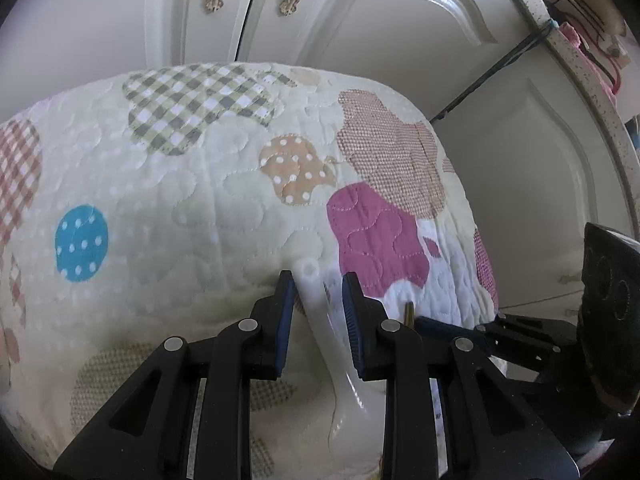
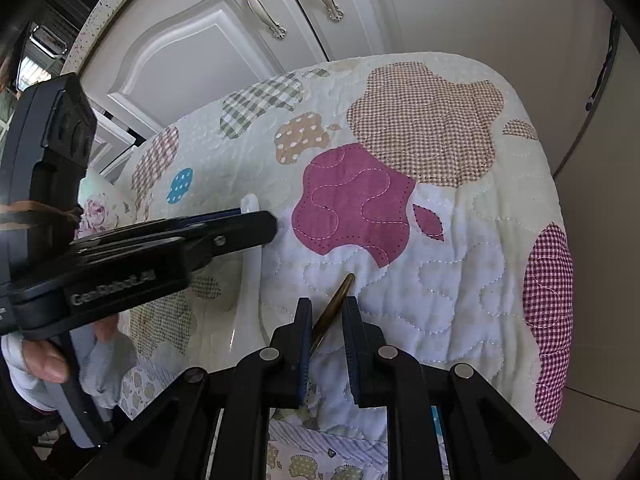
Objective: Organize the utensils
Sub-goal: 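Grasp the white ceramic spoon with the left tool while the right tool grasps the metal fork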
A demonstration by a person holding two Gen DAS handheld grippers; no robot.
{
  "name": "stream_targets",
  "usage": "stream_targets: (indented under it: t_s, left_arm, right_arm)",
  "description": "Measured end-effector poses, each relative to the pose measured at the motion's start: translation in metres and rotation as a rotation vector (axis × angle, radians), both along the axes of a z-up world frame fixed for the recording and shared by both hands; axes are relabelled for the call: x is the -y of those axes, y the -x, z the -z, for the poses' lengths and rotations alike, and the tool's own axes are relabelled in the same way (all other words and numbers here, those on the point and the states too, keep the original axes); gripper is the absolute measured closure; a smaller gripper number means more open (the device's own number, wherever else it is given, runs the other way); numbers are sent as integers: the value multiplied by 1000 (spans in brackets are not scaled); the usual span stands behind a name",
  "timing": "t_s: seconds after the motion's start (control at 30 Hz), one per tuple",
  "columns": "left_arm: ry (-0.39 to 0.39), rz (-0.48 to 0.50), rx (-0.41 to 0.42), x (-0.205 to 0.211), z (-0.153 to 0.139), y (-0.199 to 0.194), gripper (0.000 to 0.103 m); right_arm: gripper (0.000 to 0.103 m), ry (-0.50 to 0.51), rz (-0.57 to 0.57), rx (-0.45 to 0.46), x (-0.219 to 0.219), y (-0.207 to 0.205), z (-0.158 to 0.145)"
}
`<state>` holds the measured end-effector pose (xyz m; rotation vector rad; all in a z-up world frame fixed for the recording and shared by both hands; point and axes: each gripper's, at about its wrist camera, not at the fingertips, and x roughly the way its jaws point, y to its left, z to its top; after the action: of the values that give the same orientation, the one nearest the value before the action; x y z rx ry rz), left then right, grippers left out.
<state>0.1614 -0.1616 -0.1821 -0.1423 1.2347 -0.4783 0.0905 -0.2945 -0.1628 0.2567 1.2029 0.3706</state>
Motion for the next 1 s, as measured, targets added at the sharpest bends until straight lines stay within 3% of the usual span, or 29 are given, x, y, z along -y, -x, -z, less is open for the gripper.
stream_targets:
  t_s: [0.07, 0.27, 0.5, 0.6, 1.0]
  left_arm:
    - [-5, 1, 0, -2, 1, -1, 93]
    - [-14, -17, 22, -31, -11, 10, 93]
    - [-4, -47, 90, -73, -48, 33, 93]
    - [-26, -39, 159, -83, -65, 44, 94]
    - [-13, -38, 236, -110, -105, 66, 97]
  right_arm:
    - [89, -1, 5, -1, 0, 0, 0]
    - [91, 48, -10, 23, -16, -6, -2]
    - [97, 8, -58, 45, -42, -11, -10]
    - [97, 9, -80, 65, -49, -8, -22]
    - [97, -1, -144, 189, -60, 22, -81]
